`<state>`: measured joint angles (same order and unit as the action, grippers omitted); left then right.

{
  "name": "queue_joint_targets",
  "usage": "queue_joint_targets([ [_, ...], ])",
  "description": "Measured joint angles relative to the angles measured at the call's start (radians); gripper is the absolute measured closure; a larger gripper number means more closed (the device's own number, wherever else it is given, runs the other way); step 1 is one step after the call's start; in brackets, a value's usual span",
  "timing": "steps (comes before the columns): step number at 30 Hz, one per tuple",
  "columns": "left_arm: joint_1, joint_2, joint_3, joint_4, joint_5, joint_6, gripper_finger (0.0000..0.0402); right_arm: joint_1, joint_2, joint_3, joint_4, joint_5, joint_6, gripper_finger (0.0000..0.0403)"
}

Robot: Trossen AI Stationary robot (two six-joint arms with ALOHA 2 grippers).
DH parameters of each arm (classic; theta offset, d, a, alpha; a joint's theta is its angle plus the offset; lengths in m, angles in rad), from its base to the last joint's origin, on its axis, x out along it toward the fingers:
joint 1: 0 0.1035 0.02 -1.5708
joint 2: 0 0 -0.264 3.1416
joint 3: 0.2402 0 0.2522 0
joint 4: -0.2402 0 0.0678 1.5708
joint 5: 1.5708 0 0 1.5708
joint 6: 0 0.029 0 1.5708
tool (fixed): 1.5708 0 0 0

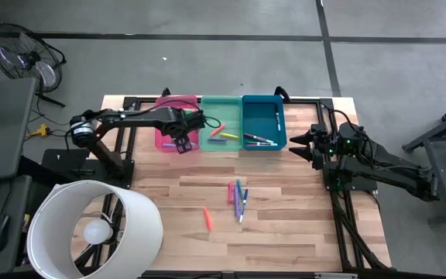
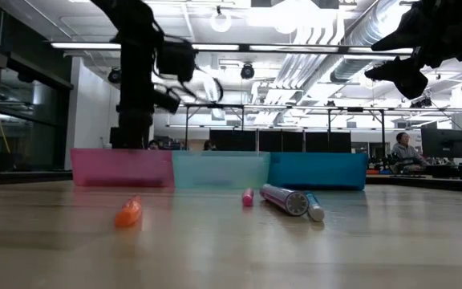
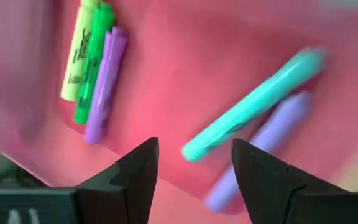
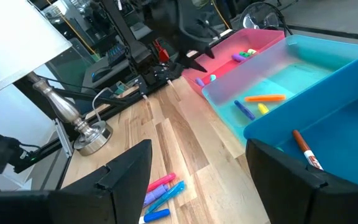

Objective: Pick & Place Markers
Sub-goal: Put the orange pen into the green bin

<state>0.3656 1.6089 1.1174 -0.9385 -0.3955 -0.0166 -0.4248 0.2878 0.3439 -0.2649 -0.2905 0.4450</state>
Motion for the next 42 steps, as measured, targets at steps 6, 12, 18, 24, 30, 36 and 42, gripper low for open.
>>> queue_joint_targets([
  [6, -0.077, -0.054, 0.004, 0.002, 0.082, -0.266, 0.0204, 0.000, 0.000, 0.000, 0.000, 0.000, 0.000, 0.0153],
  [12, -0.173, -0.071, 0.004, 0.022, 0.184, -0.500, 0.0204, 0.000, 0.000, 0.000, 0.000, 0.000, 0.000, 0.0153],
  [18, -0.266, -0.070, 0.004, 0.090, 0.292, -0.709, 0.0204, 0.000, 0.000, 0.000, 0.000, 0.000, 0.000, 0.0153],
  [24, -0.361, -0.066, 0.004, 0.161, 0.338, -0.978, 0.0204, 0.000, 0.000, 0.000, 0.000, 0.000, 0.000, 0.0153],
  [30, -0.442, -0.066, 0.004, 0.164, 0.338, -1.290, 0.0204, 0.000, 0.000, 0.000, 0.000, 0.000, 0.000, 0.0153],
  [36, -0.515, -0.004, 0.002, 0.197, 0.343, -1.500, 0.0204, 0.000, 0.000, 0.000, 0.000, 0.000, 0.000, 0.0153],
  [42, -0.591, 0.105, 0.024, 0.299, 0.386, -1.662, 0.0204, 0.000, 0.001, 0.000, -0.001, 0.000, 0.000, 0.0153],
])
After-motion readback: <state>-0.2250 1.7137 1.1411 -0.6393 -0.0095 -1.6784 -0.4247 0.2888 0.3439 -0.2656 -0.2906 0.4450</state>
